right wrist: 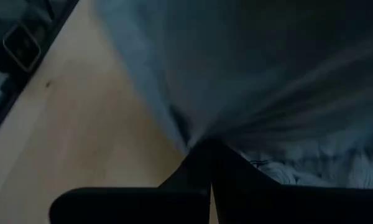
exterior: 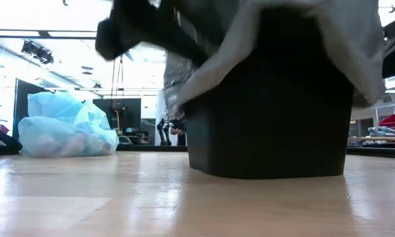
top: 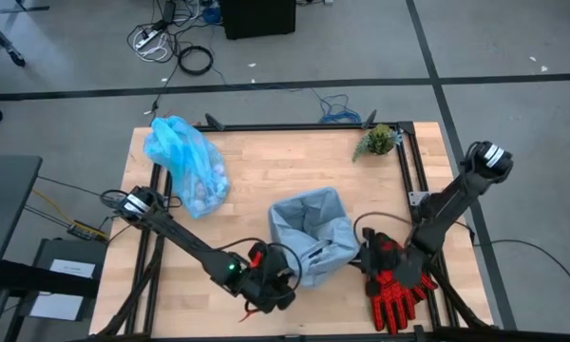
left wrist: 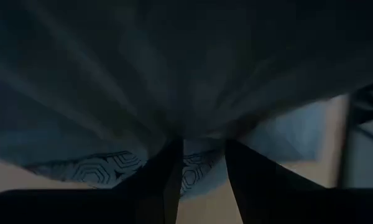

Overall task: Place trash/remove bag and relplace
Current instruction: Put the gray trash bag into the trash bin

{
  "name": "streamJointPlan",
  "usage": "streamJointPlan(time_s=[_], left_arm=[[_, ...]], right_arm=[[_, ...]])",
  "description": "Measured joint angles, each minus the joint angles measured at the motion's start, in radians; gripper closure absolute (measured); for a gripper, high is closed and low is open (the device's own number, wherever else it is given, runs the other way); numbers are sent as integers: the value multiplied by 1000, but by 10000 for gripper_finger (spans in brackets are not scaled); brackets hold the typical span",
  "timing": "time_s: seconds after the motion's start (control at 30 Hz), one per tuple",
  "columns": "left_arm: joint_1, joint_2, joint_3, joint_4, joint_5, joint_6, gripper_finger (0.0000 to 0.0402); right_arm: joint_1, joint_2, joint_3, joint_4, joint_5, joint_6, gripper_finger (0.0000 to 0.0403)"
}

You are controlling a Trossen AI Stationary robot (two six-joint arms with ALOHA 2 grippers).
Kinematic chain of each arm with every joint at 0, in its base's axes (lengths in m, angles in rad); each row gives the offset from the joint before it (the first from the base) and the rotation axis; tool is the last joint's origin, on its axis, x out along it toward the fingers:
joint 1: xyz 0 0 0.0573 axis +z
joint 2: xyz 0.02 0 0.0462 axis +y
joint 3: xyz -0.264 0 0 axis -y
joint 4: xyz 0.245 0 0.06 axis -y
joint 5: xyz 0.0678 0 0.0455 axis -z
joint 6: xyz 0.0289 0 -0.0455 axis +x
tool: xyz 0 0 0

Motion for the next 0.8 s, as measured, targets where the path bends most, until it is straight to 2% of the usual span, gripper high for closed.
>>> streamJointPlan(time_s=[0.13,0.37,0.5,0.6,0.7,0.8], left_arm=[[17,0,-47,3,0,-93,271],[18,0,-53,10,20,-139,271],[18,0,-53,0,20,-138,286],[17,-1,-51,28,20,-131,305],[4,-2,-22,97,60,-65,320],[-12,-5,13,80,85,-57,327]], right_arm=[[32,79,77,-13,84,-74,403],[87,104,176,-224,202,-91,403],[95,78,207,-262,209,-186,403],[94,71,227,-267,170,-250,403],[98,71,244,-241,152,-300,403],[99,79,244,-182,127,-362,403]])
